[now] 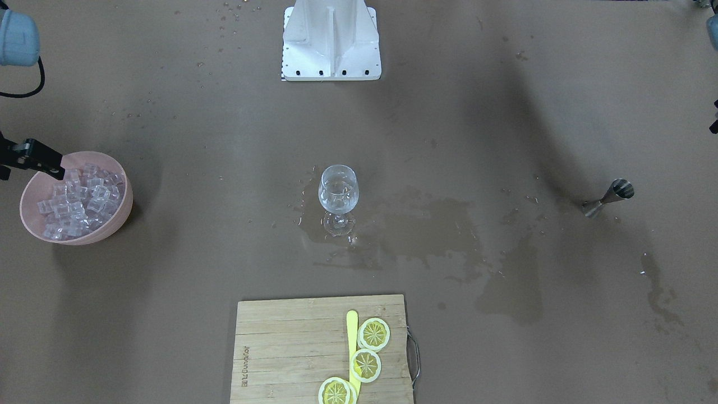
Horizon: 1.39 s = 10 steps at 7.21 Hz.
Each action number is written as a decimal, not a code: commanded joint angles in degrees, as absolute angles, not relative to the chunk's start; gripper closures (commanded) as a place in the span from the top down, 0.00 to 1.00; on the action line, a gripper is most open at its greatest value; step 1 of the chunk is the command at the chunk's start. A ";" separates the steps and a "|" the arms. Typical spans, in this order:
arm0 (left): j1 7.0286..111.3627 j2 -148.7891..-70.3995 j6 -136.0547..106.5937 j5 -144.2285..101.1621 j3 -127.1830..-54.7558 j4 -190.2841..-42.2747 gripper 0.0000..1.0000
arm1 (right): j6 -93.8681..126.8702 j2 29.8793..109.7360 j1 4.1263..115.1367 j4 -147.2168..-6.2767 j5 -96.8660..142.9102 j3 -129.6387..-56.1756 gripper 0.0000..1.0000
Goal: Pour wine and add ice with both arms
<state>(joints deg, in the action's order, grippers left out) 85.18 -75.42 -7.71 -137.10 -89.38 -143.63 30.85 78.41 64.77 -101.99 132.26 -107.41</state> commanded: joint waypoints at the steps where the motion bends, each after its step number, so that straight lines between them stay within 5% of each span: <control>1: 82.28 -75.59 -15.49 -137.64 -85.53 -156.46 0.98 | 31.20 75.86 63.02 -101.86 130.53 -103.29 1.00; 5: 70.95 -77.78 -35.39 -128.70 -76.32 -181.88 0.98 | 31.29 74.80 61.00 -101.86 127.71 -100.72 1.00; 10: 60.39 -79.88 -40.69 -115.41 -74.72 -186.42 0.98 | 34.01 75.41 58.10 -100.81 127.62 -100.72 0.96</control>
